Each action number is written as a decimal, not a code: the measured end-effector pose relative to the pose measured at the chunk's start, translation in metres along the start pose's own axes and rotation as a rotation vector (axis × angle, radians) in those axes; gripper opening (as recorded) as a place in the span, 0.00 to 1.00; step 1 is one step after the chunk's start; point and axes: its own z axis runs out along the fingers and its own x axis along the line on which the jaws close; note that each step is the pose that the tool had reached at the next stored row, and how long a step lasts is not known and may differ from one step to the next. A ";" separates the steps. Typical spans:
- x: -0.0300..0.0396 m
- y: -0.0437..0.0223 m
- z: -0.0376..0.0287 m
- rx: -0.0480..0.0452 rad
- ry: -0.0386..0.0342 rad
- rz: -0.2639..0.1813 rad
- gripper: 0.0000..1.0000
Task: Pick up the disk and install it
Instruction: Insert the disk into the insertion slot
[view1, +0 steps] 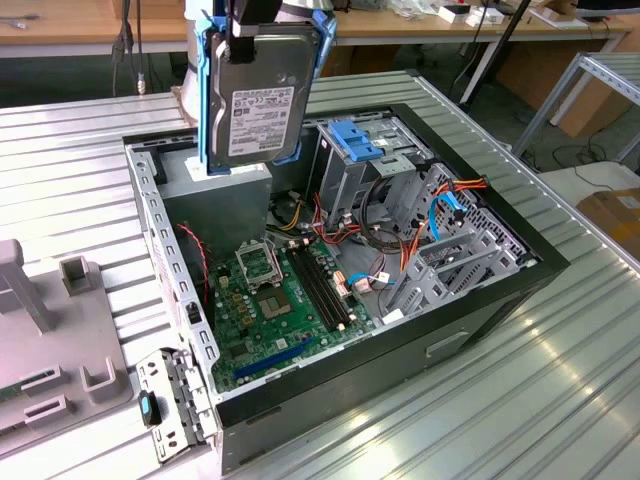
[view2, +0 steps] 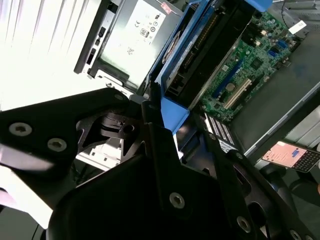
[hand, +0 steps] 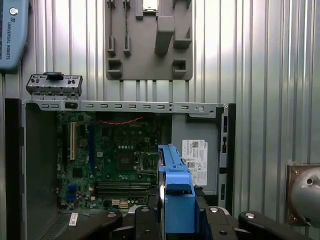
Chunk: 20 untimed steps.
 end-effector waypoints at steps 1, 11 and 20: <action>0.0040 -0.0002 -0.0001 0.0000 0.0000 0.000 0.37; 0.0423 -0.0019 -0.0010 0.0001 -0.0001 0.000 0.37; 0.0648 -0.0021 -0.0019 0.0000 0.0000 0.000 0.37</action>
